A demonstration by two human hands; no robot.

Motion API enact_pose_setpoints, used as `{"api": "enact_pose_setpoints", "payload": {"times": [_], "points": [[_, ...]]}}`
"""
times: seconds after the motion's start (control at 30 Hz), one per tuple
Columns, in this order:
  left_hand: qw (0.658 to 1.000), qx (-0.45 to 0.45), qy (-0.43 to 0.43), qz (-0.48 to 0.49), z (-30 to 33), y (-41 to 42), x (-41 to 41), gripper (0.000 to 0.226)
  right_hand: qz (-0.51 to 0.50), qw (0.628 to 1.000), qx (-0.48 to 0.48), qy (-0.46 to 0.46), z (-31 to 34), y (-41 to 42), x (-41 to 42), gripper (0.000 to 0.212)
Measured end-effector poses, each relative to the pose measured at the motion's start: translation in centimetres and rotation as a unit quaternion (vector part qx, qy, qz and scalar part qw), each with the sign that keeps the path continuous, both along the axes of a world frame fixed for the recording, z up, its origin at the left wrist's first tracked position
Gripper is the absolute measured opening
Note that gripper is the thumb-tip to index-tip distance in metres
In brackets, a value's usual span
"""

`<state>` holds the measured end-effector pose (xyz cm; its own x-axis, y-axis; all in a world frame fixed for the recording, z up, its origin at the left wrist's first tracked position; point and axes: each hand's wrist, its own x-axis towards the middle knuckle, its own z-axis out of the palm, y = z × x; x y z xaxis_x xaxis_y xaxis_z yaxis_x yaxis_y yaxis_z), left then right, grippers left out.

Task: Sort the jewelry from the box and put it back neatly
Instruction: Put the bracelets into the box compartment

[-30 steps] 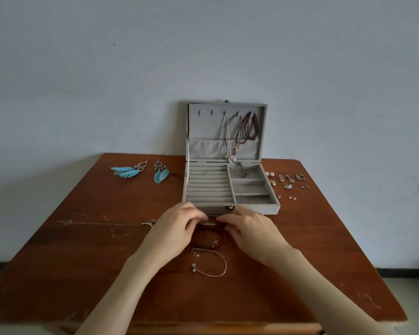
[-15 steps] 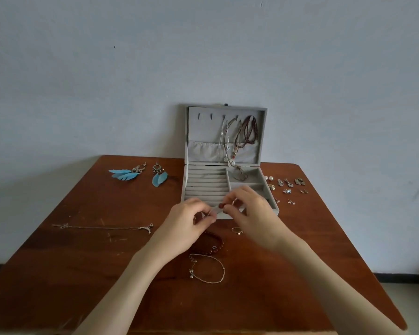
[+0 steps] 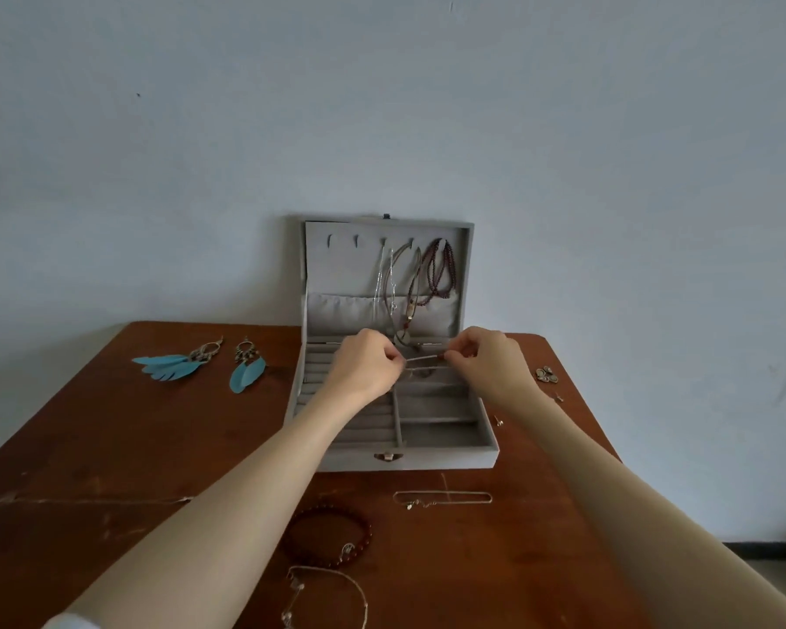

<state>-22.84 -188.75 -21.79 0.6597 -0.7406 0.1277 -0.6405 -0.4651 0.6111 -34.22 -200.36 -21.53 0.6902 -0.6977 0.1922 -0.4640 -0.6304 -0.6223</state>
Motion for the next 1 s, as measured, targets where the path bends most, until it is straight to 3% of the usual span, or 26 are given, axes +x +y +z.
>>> {"api": "enact_pose_setpoints", "payload": {"times": [0.2, 0.5, 0.67, 0.83, 1.0], "points": [[0.997, 0.049, -0.042, 0.04, -0.9, -1.7, 0.5, 0.012, 0.026, 0.985, -0.131, 0.111, -1.2, -0.5, 1.2, 0.017], [0.996, -0.08, -0.034, 0.008, -0.6, 1.9, -0.6, 0.02, -0.017, 0.994, -0.089, -0.06, -1.4, 2.5, -1.1, 0.023], [0.995, -0.093, -0.019, -0.045, 1.1, 6.8, -2.6, 0.015, 0.05, 0.984, -0.106, -0.133, -1.1, 8.1, -3.5, 0.016], [0.99, -0.11, -0.012, -0.089, 0.9, 11.9, -4.5, 0.01, 0.13, 0.988, -0.057, -0.063, -2.2, 13.2, -6.4, 0.016], [0.986, -0.144, 0.039, -0.069, -1.6, 16.3, -5.5, 0.013, 0.106, 0.991, -0.075, -0.039, -4.2, 15.8, -7.0, 0.022]]}}
